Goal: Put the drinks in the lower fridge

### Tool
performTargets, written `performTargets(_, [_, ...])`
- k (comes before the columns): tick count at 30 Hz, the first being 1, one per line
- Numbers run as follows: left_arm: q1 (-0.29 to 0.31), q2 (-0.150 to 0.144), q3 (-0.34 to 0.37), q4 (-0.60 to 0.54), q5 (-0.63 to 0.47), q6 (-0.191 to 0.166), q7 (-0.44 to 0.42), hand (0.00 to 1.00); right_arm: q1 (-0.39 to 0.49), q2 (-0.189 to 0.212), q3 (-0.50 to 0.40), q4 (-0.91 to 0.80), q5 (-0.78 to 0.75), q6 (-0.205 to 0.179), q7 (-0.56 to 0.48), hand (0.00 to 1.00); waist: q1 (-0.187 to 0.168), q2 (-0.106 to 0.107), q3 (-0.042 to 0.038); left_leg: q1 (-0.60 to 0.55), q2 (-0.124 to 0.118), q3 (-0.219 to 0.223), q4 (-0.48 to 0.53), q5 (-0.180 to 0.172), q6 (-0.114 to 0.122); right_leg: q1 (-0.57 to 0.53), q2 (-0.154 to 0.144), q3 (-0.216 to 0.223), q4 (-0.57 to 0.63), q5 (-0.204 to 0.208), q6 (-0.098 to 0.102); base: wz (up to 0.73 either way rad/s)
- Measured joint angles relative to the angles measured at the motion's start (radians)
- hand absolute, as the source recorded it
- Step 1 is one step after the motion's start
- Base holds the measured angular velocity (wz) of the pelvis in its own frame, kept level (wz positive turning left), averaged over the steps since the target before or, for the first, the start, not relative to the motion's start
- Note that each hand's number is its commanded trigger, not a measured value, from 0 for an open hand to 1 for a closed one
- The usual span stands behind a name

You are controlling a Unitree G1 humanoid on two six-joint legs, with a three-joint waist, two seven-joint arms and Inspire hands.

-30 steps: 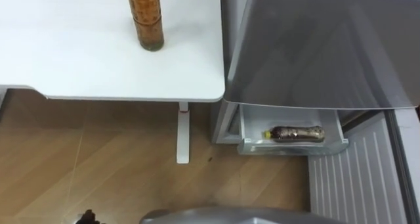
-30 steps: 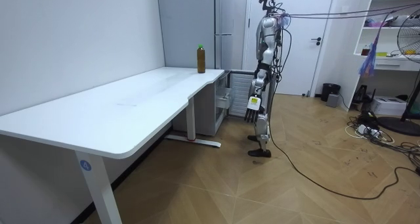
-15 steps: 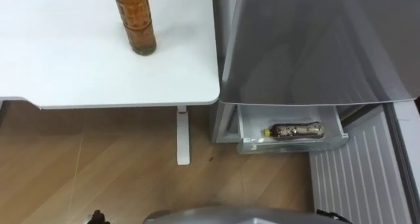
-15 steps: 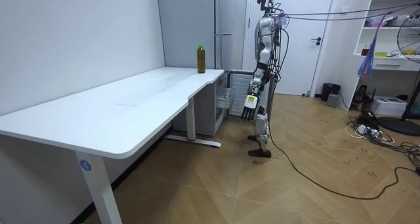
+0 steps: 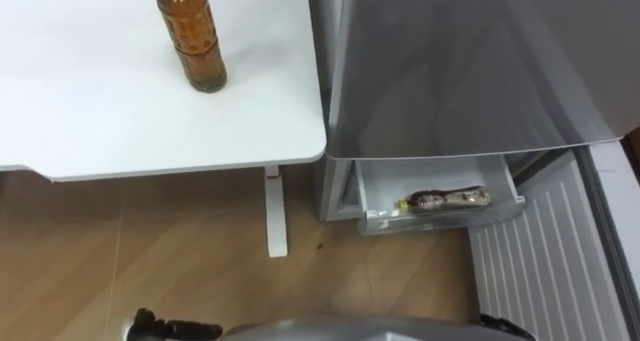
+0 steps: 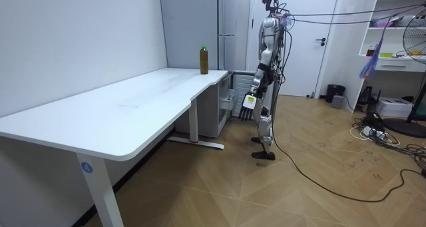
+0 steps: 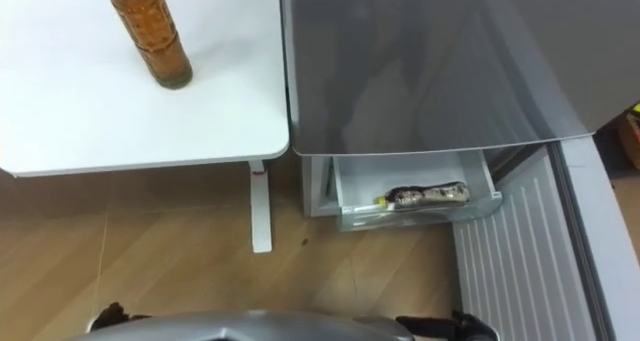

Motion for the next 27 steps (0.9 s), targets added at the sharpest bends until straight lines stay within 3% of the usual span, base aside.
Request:
performTargets(4, [0.005,-0.004,0.069,-0.073,-0.175,-0.015,0.085,0.0,0.02,0.001,-0.007,-0.009,-0.011,-0.004,-0.005,0.0,0.005,0.002,0.0001,0.007,0.001,0.007,-0.001,-0.001,0.0,0.0,0.002,0.01,0.004,0.001,-0.001,-0.08])
performTargets(6, [-0.002,-0.003,0.092,-0.162,-0.25,-0.033,0.17,0.0,0.021,0.001,-0.008,-0.007,-0.048,-0.004,-0.008,0.0,0.005,0.002,0.0,0.004,0.001,0.006,0.001,-0.001,0.0,-0.007,0.003,0.012,0.012,0.001,-0.001,0.0])
performTargets(7, [-0.005,-0.003,0.103,-0.194,-0.259,-0.034,0.19,0.0,0.02,0.001,-0.008,-0.007,-0.056,-0.004,-0.009,0.0,0.007,0.003,-0.0003,0.004,0.001,0.006,0.002,-0.001,0.0,-0.008,0.003,0.013,0.012,0.001,-0.001,-0.09])
performTargets(10, [-0.017,0.002,0.122,-0.337,-0.293,-0.09,0.286,0.0,0.012,0.001,-0.008,-0.013,-0.066,-0.005,-0.014,0.0,0.016,0.003,-0.0027,0.004,0.001,0.002,0.002,-0.001,0.0,-0.014,0.006,0.023,0.014,0.003,-0.004,-0.12])
performTargets(15, [-0.017,0.001,0.114,-0.597,-0.292,-0.16,0.447,0.0,0.015,0.004,-0.006,-0.028,-0.067,-0.011,-0.015,0.0,0.018,0.003,-0.008,0.005,-0.002,-0.042,0.002,-0.001,0.0,-0.013,0.01,0.022,0.013,0.004,-0.006,0.0])
performTargets(20, [0.005,0.003,0.057,-0.713,-0.231,-0.159,0.54,0.0,0.021,0.006,-0.005,-0.062,-0.071,-0.025,-0.009,0.0,0.011,0.011,-0.0066,-0.012,-0.003,-0.063,0.006,-0.001,0.001,-0.019,0.008,0.001,0.011,0.004,-0.007,0.09])
performTargets(27, [0.033,0.003,0.019,-0.81,-0.233,-0.137,0.569,0.0,0.009,0.02,-0.004,-0.069,-0.075,-0.053,-0.003,0.0,0.014,0.009,-0.0063,-0.046,-0.003,-0.092,0.03,-0.001,0.001,-0.033,0.006,-0.006,0.011,0.004,-0.007,0.11])
